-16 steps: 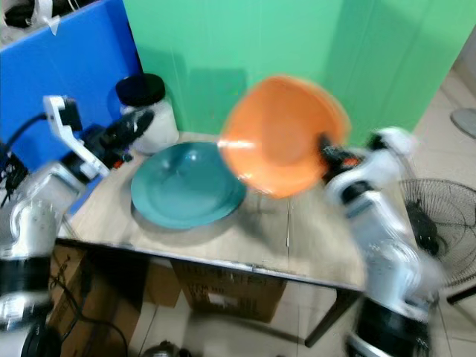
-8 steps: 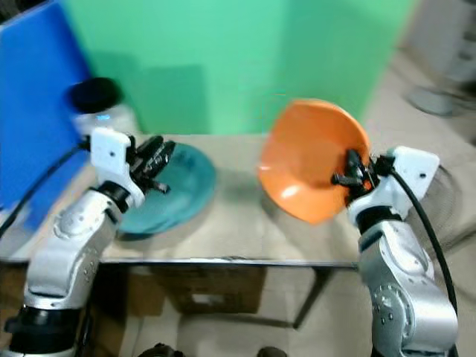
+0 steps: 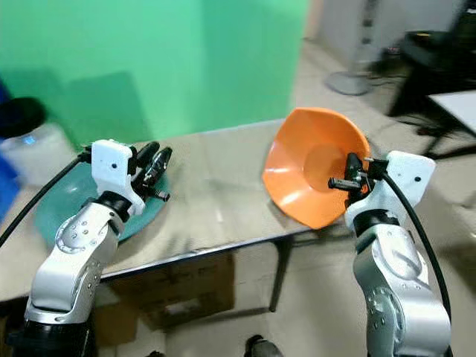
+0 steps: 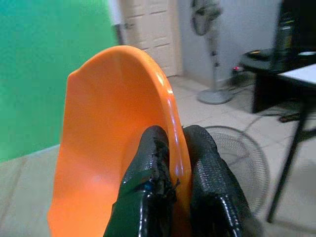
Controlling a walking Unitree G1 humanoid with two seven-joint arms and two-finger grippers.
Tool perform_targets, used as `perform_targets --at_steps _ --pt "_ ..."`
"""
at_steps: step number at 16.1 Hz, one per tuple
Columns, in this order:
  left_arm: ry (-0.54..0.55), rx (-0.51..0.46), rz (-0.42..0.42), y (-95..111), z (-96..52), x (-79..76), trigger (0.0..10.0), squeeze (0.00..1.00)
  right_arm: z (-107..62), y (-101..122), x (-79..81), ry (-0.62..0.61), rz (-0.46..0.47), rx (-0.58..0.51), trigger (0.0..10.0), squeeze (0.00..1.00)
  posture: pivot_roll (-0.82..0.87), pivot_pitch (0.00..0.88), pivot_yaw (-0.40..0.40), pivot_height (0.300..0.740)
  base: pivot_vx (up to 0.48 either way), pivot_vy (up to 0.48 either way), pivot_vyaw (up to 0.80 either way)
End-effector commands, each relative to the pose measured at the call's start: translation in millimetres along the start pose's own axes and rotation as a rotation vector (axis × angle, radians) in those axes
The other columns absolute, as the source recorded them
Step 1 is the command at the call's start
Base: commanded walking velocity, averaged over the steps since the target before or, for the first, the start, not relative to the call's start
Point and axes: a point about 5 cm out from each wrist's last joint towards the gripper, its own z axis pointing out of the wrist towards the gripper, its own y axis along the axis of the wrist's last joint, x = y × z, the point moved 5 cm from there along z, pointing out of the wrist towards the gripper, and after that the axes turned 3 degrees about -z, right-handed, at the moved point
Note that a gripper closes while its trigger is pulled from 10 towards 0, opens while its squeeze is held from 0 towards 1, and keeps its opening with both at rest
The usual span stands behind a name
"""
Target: Setting the table
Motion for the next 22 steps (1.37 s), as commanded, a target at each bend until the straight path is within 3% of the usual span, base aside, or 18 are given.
perform_targets --at_steps 1,3,7,11,18,22 --pt "0.002 -0.033 0.009 8.5 -0.1 -0.3 10.0 0.0 1.3 10.6 0.3 -0.005 0.015 -0.053 10.0 0.0 -0.01 0.0 0.032 0.74 0.0 0.0 -0.8" --pt "0.049 -0.054 -0.015 15.3 1.2 3.9 10.0 0.0 7.2 10.5 4.8 0.014 0.01 -0.049 10.0 0.0 0.01 0.0 0.007 0.74 0.0 0.0 -0.8" --pt "0.037 -0.018 -0.029 8.3 -2.3 2.0 10.0 0.0 8.5 7.0 13.8 0.041 0.015 -0.025 10.0 0.0 0.02 0.0 0.009 0.74 0.0 0.0 -0.8" --pt "-0.005 -0.036 -0.035 10.6 -0.1 -7.0 10.0 0.0 3.0 3.9 11.7 0.023 0.016 -0.013 10.0 0.0 0.01 0.0 0.02 0.74 0.0 0.0 -0.8" --pt "-0.097 -0.02 -0.046 7.6 5.5 -27.0 10.0 0.0 -6.6 2.7 5.0 -0.032 0.018 0.0 10.0 0.0 -0.02 0.0 0.033 0.74 0.28 0.0 -0.8" --pt "-0.101 -0.017 -0.052 7.0 5.3 -28.1 10.0 0.0 -5.6 4.5 2.8 -0.045 0.022 -0.005 10.0 0.0 -0.01 0.0 0.032 0.74 0.298 0.0 -0.8"
